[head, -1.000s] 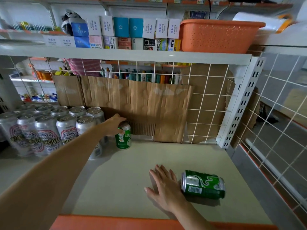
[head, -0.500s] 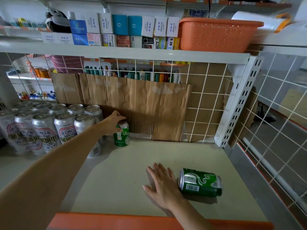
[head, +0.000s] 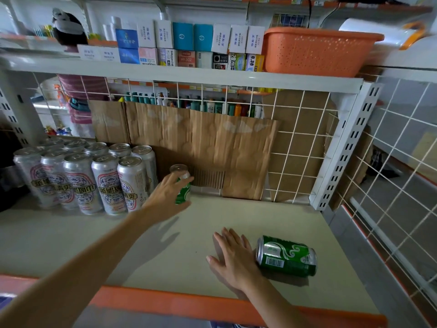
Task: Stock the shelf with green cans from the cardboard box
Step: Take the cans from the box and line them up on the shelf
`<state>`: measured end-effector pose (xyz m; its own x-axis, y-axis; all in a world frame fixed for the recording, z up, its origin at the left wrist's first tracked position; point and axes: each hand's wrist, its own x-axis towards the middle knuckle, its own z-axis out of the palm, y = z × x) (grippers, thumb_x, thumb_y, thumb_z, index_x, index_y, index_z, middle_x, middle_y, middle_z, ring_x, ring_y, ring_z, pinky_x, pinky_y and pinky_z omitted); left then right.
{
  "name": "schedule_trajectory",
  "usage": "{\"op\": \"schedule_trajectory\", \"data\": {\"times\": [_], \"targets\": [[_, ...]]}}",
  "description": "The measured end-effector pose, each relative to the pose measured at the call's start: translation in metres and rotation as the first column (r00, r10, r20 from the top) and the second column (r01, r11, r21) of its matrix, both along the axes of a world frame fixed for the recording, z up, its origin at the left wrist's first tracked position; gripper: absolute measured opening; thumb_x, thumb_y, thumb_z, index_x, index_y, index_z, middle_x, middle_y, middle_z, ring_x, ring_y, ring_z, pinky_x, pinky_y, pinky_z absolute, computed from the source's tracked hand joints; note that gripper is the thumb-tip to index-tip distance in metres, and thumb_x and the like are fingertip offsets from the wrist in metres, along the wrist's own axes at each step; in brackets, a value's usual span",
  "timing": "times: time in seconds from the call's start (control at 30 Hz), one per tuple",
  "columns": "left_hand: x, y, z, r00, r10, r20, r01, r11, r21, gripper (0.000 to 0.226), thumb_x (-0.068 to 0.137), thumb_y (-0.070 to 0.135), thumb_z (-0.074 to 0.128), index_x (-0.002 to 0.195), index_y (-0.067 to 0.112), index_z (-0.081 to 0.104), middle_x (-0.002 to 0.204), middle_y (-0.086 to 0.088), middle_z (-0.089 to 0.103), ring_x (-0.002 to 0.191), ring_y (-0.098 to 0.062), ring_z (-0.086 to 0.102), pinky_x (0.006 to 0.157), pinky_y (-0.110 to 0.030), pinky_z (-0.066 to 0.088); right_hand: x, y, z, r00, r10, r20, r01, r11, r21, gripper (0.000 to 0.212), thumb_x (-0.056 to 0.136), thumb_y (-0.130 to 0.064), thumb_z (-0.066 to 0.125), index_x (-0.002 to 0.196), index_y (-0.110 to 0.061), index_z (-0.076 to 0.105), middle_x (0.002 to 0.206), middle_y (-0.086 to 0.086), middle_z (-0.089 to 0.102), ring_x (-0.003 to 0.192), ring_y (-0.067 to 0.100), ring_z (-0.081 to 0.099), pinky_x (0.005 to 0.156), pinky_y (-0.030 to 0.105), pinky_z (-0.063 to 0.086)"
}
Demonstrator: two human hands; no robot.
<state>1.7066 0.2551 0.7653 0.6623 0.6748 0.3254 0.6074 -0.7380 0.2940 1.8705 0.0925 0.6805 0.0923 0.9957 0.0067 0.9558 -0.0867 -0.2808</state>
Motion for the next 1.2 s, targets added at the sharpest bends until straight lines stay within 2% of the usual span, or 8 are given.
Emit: {"op": "schedule_trajectory", "data": {"times": [0.17,0.27,0.47,0.57,0.67,0.83,1.03,1.2], "targets": [[-0.005,-0.046,-0.037,0.995,0.054,-0.08,-0.067,0.983,-0.171,0.069,0.089,0.038,0.058,0.146,0.023,0.024,0.153,-0.001,0.017,0.139,-0.021,0.021,0.114,-0.039,0.022,0.0,-0.002,0.002,0.999,0.018,-0.026,-0.018,1.0,0.005,0.102,0.067,-0.082,-0.004,0.15,-0.024,0.012,0.159,0.0,0.005,0.147,0.018,0.0,0.114,0.032,-0.005],[-0.004,-0.063,-0.06,0.982,0.082,-0.17,-0.121,0.965,-0.233,0.071,0.088,0.051,0.046,0.148,0.025,0.018,0.155,0.001,0.013,0.141,-0.019,0.015,0.115,-0.035,0.014,-0.004,-0.008,0.004,0.999,0.032,0.044,-0.035,0.997,0.071,0.066,0.093,-0.054,0.027,0.15,-0.021,0.016,0.158,0.003,0.01,0.147,0.022,0.005,0.116,0.035,0.003],[0.018,-0.089,-0.08,0.959,0.107,-0.262,-0.181,0.943,-0.279,0.064,0.095,0.045,0.041,0.149,0.024,0.014,0.157,0.0,0.008,0.145,-0.02,0.0,0.117,-0.044,-0.002,0.0,-0.017,0.017,0.982,-0.058,0.181,0.002,0.956,0.294,0.067,0.071,-0.04,0.075,0.129,-0.016,0.051,0.129,0.008,0.059,0.119,0.026,0.057,0.097,0.038,0.042],[0.029,-0.095,-0.085,0.961,0.086,-0.261,-0.163,0.943,-0.29,0.065,0.095,0.049,0.036,0.149,0.025,0.01,0.158,0.0,0.006,0.145,-0.02,-0.001,0.117,-0.044,-0.003,0.018,-0.021,0.026,0.979,-0.093,0.184,0.02,0.932,0.363,0.064,0.075,-0.043,0.069,0.129,-0.014,0.051,0.128,0.009,0.06,0.119,0.027,0.057,0.098,0.038,0.041],[0.034,-0.096,-0.091,0.967,0.087,-0.238,-0.155,0.946,-0.283,0.072,0.089,0.062,0.024,0.149,0.025,0.012,0.158,0.001,0.005,0.145,-0.019,-0.002,0.116,-0.043,-0.006,0.037,-0.031,0.036,0.971,-0.124,0.202,0.058,0.95,0.306,0.064,0.084,-0.053,0.04,0.133,-0.013,0.049,0.132,0.009,0.056,0.123,0.028,0.054,0.102,0.04,0.038],[0.035,-0.096,-0.094,0.965,0.113,-0.238,-0.168,0.959,-0.226,0.106,0.055,0.071,-0.009,0.148,0.028,0.017,0.158,0.002,0.007,0.146,-0.018,0.0,0.116,-0.042,-0.006,0.07,-0.049,0.055,0.983,-0.12,0.14,0.087,0.971,0.223,0.112,0.064,-0.087,-0.004,0.148,-0.018,0.023,0.153,0.004,0.029,0.141,0.021,0.028,0.114,0.032,0.015],[0.035,-0.096,-0.096,0.964,0.122,-0.236,-0.174,0.961,-0.214,0.105,0.056,0.071,-0.008,0.148,0.029,0.018,0.157,0.003,0.009,0.145,-0.017,0.001,0.116,-0.042,-0.005,0.105,-0.066,0.056,0.977,-0.194,0.092,0.181,0.975,0.131,0.13,0.045,-0.098,-0.008,0.148,-0.024,0.021,0.153,-0.005,0.028,0.139,0.013,0.029,0.113,0.03,0.021],[0.036,-0.095,-0.097,0.963,0.12,-0.242,-0.174,0.961,-0.214,0.102,0.058,0.072,-0.007,0.148,0.03,0.017,0.157,0.005,0.007,0.145,-0.016,0.0,0.116,-0.041,-0.006,0.116,-0.077,0.051,0.979,-0.185,-0.09,0.184,0.983,-0.018,0.12,0.048,-0.095,0.03,0.147,-0.029,0.023,0.151,-0.005,0.031,0.133,0.014,0.036,0.107,0.033,0.034]]}}
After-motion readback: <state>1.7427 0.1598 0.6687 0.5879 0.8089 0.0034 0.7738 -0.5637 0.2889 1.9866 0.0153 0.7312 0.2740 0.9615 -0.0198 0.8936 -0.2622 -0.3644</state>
